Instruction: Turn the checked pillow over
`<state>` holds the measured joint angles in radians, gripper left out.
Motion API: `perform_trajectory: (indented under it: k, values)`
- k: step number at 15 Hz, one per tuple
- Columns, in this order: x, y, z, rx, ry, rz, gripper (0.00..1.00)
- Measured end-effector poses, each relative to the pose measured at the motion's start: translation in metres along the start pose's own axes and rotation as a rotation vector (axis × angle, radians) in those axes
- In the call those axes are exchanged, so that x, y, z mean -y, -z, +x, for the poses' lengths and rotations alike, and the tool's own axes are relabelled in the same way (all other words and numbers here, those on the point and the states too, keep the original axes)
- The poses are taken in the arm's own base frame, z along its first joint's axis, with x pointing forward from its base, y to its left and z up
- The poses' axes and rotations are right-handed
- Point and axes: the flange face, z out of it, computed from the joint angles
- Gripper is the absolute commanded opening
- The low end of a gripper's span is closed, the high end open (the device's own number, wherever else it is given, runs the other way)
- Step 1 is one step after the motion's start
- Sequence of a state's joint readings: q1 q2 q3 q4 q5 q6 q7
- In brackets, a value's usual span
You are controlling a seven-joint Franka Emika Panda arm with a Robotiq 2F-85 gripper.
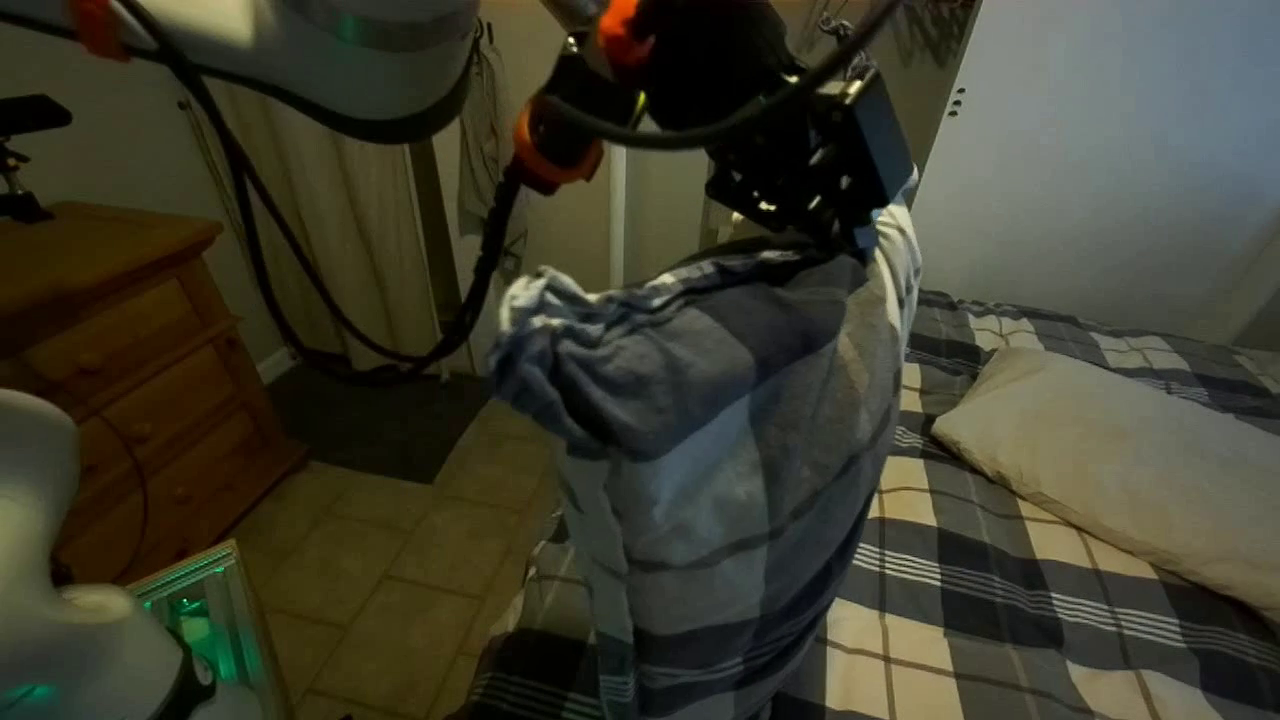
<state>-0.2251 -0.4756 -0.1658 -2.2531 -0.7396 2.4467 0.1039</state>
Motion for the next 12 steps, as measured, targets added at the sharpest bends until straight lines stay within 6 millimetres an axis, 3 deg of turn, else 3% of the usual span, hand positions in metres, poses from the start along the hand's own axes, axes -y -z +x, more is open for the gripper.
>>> perform_trajectory:
  k: [3,9,12]
  values:
    - [-0.004,-0.018,0.014,-0.043,0.021,0.005,0.04]
    - [-0.035,-0.049,0.030,-0.044,-0.011,-0.034,0.11]
    - [-0.037,-0.055,0.035,-0.039,-0.014,-0.038,0.11]
